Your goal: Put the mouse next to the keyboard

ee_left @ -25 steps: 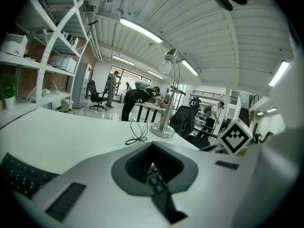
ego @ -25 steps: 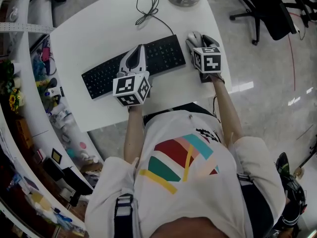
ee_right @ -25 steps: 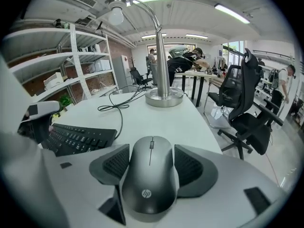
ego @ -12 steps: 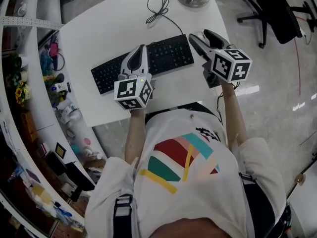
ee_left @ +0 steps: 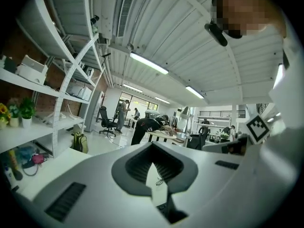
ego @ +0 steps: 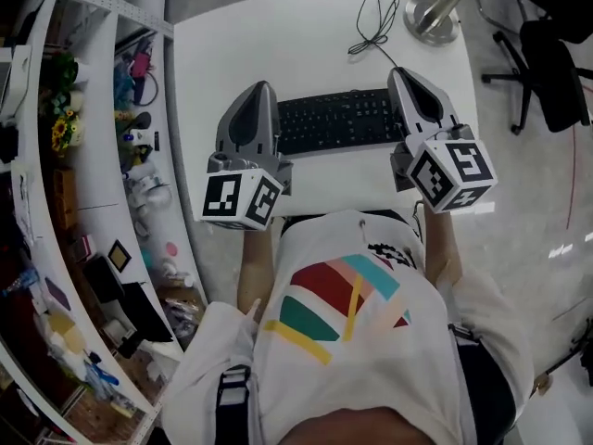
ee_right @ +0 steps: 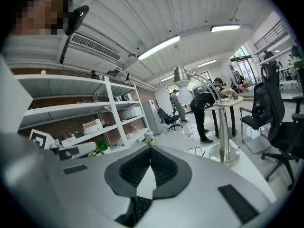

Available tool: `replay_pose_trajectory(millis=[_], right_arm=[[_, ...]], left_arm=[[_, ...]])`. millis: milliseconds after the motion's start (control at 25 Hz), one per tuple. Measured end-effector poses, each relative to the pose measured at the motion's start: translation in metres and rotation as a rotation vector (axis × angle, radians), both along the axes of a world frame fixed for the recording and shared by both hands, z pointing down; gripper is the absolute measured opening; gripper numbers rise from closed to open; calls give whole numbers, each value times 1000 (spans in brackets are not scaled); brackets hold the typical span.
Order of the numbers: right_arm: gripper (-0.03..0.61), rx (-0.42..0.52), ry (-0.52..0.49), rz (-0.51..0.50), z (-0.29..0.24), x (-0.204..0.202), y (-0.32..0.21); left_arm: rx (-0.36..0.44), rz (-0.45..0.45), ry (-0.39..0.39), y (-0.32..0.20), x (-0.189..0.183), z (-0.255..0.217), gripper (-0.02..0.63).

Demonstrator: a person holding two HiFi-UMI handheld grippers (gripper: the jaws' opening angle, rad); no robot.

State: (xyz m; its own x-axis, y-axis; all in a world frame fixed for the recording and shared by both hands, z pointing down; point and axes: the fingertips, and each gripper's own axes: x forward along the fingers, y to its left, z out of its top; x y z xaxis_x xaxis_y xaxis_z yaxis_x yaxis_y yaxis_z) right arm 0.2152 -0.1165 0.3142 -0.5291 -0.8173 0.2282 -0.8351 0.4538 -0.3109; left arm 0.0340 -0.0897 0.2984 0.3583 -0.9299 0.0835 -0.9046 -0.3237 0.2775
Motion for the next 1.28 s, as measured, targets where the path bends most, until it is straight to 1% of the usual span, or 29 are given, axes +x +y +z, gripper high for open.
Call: replay_pose_trajectory(millis=[80, 120, 200, 280, 400, 480, 640, 840, 1080, 1280], right_arm=[[12, -5, 35, -20, 4, -23, 8], [12, -12, 52, -33, 9, -34, 12], [12, -24, 89, -59, 17, -54, 20], [12, -25, 136, -75, 22, -68, 25], [12, 1, 187, -84, 17, -83, 25], [12, 14, 197, -91, 14, -90, 23], [12, 14, 190, -107, 13, -97, 22], [12, 11, 200, -119, 16, -99, 21], [12, 8, 223, -114, 18, -94, 19], [12, 17, 220, -115, 16, -91, 16]], left_arm=[[27, -3, 9, 6, -17, -13, 41], [38, -6, -1, 9, -24, -16, 41], [49, -18, -44, 12, -38, -14, 41], [43, -37, -86, 12, -52, -8, 41], [34, -52, -82, 8, -68, -4, 41], [37, -51, -78, 6, -73, -5, 41], [35, -42, -73, 3, -74, -6, 41], [43, -30, -84, 2, -68, -7, 41], [24, -41, -89, 4, -69, 1, 41], [34, -53, -83, 1, -71, 0, 41]])
